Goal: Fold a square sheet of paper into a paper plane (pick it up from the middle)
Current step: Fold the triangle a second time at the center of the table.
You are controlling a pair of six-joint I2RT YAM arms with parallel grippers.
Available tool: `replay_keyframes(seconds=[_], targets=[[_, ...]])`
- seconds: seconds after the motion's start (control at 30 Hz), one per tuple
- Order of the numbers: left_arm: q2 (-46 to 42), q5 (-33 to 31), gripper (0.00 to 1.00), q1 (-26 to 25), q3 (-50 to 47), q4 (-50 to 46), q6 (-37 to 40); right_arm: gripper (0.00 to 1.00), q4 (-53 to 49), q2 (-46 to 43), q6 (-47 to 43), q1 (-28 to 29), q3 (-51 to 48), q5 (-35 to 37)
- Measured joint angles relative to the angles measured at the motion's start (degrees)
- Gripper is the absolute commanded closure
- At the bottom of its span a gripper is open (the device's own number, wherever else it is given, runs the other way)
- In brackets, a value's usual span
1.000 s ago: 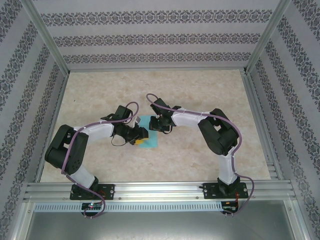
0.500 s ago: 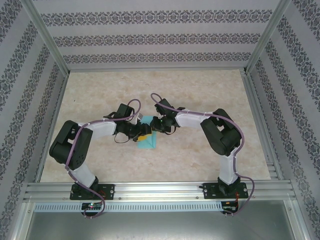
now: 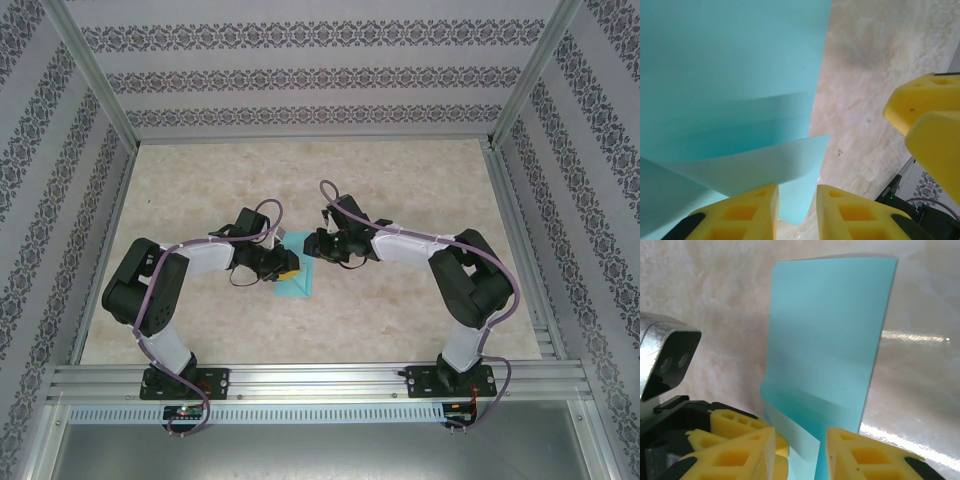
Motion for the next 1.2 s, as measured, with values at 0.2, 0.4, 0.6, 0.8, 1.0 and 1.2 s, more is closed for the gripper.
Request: replay_keyframes(seconds=[0.2,0.4,0.6,0.8,1.0,1.2], targets=[[0.00,-0.63,0.81,0.02,0.00,-0.02,0.04,0.68,0.72,1.95,-0.02,1.20,0.04,-1.25],[0.00,-0.81,0.82,0.00,-0.02,-0.02,0.04,0.71,0.33,4.39,0.00,1.33,0.15,-1.73],[0.00,-0.81,0.83,0.00,-0.02,-0.02,0.04,0.76,0.33,4.63,0.00,1.33,0.15,-2.97],[0.00,-0.81,0.83,0.00,-0.02,-0.02,0.04,0.89,0.50,4.63,0.04,1.33,0.15,-3.13],[0.00,-0.79,0.82,0.00,-0.02,-0.02,0.07,0.92,-0.81,5.18,-0.63,1.33,0.63,-2.54],[0.74,-0.68,0.83,0.00,0.81,-0.02,0.09,0.94,-2.25,6.99,-1.60,1.29,1.95,-1.29]])
